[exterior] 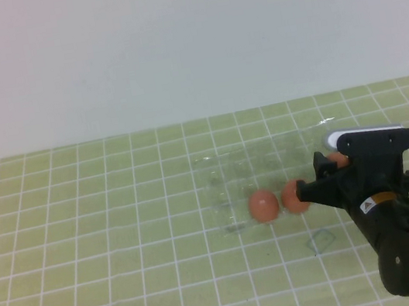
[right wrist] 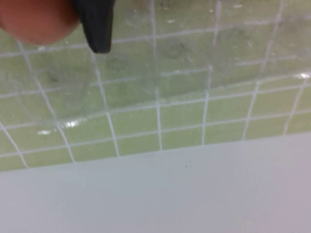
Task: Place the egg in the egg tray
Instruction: Place the egg in the egg tray
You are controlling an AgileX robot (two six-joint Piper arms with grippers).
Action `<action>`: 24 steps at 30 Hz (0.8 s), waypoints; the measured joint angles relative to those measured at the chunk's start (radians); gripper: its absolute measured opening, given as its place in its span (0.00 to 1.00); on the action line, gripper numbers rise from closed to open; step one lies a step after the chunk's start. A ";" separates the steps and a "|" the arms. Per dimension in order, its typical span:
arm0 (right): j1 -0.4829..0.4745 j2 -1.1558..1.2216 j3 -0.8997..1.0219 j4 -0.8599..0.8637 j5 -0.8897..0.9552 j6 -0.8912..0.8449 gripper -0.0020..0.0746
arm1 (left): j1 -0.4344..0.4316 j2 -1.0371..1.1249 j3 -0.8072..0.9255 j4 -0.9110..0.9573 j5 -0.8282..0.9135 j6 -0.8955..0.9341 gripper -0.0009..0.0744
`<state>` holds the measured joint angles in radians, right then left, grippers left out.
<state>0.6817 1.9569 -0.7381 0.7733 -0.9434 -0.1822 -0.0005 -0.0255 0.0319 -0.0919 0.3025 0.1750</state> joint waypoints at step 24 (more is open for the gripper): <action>0.003 0.019 -0.035 -0.097 0.004 0.020 0.55 | 0.000 0.000 0.000 0.000 0.000 0.000 0.01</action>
<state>0.6850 1.9764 -0.7735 0.6765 -0.9394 -0.1627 -0.0005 -0.0255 0.0319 -0.0919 0.3025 0.1750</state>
